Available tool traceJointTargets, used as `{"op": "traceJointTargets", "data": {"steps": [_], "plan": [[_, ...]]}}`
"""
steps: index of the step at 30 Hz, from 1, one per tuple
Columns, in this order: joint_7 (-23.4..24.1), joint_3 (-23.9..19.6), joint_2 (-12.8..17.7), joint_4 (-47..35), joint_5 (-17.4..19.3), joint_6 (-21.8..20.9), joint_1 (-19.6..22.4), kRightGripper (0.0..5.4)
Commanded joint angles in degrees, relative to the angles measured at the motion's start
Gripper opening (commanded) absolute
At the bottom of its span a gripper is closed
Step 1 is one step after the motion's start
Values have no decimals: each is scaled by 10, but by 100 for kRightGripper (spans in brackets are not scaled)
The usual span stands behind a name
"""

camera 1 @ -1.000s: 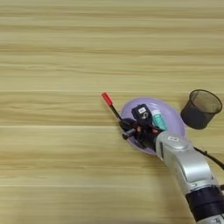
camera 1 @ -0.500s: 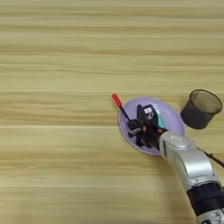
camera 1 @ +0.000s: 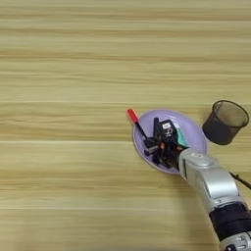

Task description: Move the objects on the table

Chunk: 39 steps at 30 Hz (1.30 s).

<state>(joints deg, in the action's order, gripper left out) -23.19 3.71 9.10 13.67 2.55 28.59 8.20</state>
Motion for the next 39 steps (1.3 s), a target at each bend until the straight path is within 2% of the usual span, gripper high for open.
{"op": "traceJointTargets", "data": {"steps": [1, 11, 21, 22, 39], "plan": [[3, -11, 7, -22, 11, -2, 38, 43], [4, -20, -4, -24, 29, 25, 37, 43], [4, -15, -2, -19, 27, 23, 38, 43], [4, -14, -2, -19, 27, 23, 38, 72], [6, -13, -1, -26, 24, 8, 37, 245]]}}
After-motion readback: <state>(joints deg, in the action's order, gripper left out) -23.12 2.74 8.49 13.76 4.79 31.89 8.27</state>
